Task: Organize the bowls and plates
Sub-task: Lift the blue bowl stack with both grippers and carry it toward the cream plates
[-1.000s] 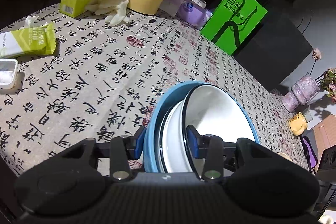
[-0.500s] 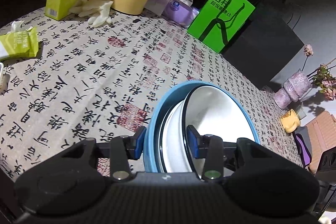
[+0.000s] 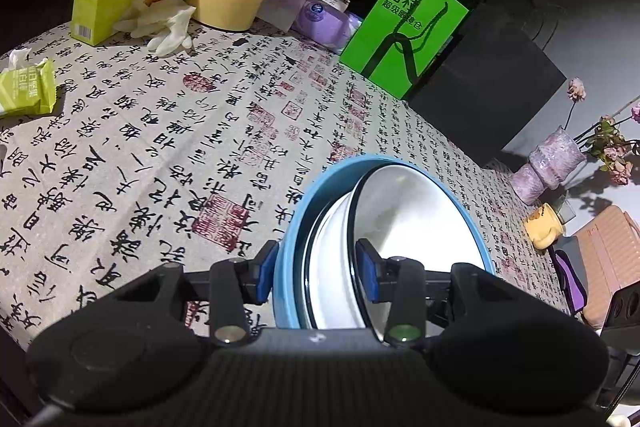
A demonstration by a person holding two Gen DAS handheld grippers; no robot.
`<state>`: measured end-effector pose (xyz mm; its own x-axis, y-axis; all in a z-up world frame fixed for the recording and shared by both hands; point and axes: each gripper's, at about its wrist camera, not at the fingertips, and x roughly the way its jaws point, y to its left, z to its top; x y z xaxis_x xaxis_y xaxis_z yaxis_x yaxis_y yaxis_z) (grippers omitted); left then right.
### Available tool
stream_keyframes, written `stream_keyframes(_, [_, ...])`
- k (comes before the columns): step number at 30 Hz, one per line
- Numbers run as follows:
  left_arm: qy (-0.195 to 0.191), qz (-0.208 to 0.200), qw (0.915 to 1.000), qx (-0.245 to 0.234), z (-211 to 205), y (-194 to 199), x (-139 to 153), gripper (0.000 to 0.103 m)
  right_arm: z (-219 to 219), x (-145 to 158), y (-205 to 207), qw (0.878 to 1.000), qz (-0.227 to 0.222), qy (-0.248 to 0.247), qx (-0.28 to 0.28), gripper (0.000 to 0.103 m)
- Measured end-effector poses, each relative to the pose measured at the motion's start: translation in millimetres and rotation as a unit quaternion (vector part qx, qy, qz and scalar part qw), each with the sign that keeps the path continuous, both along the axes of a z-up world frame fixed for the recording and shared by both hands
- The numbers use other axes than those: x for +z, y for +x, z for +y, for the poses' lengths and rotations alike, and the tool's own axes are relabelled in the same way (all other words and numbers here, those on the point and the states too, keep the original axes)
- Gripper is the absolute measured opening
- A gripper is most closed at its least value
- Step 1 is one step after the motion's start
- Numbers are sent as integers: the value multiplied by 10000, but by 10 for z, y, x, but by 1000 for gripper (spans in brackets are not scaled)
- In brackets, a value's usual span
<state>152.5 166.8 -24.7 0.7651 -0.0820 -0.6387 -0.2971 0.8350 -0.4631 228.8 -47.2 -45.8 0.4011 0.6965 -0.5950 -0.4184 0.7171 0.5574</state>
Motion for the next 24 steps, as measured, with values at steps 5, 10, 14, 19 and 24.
stream_keyframes(5, [-1,-8,10000,-26,-81,9,29,42,-93,17,-4,10000,-8,25,-46,45])
stream_keyframes(10, [12,-41,10000,-60,-173,10,58,42,-197,46,-22,9999,-28,65,-93,45])
stream_keyframes(14, [21,-39,10000,-89,-236,23,76,42,-264,57,-21,9999,-30,88,-138,45])
stream_keyframes(19, [46,-41,9999,-133,-299,40,95,42,-345,64,-22,9997,-25,127,-187,45])
stream_keyframes(24, [67,-55,9998,-165,-363,53,110,42,-418,78,-22,9996,-40,168,-234,45])
